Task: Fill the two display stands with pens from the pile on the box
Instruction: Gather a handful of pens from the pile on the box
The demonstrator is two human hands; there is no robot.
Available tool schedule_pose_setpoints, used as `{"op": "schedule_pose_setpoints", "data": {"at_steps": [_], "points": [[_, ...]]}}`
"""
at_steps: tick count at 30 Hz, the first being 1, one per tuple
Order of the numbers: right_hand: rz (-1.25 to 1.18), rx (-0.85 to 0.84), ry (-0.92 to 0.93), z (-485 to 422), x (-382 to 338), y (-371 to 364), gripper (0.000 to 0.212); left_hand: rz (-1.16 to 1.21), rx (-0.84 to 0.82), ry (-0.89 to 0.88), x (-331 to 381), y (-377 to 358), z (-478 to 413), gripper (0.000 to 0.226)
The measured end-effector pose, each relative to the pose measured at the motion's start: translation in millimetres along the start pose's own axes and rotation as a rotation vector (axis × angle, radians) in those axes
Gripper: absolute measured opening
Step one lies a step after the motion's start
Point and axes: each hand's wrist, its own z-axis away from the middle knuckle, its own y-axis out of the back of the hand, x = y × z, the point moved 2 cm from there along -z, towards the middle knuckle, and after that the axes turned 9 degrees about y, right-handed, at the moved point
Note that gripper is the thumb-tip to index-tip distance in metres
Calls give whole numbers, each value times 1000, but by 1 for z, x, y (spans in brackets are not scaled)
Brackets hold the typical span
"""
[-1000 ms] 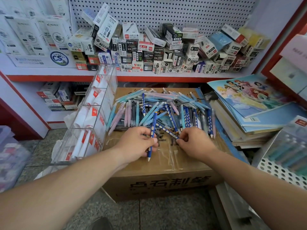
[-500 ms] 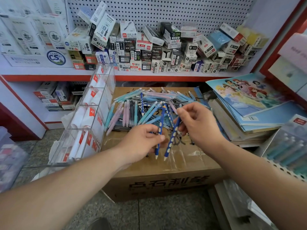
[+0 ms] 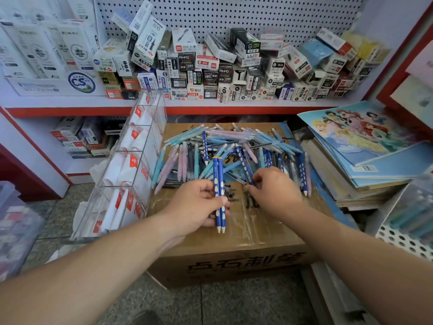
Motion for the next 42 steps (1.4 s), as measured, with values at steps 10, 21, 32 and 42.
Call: {"op": "schedule_pose_setpoints", "data": {"at_steps": [10,21,32,42], "points": [[-59,52,-88,-7,2,-4,25,-27,0,4,0,1,2,19],[-840,552,-83,42,-9,77,12,17,31,-56,10,-4,3,17],[-1101,58,-126,46,-26,41,19,-101,-146,-48,5,-37,4,15],[-1193,-34,-88,37,-12,35,22,-164,-103,-29,1,-36,-8,24]]}}
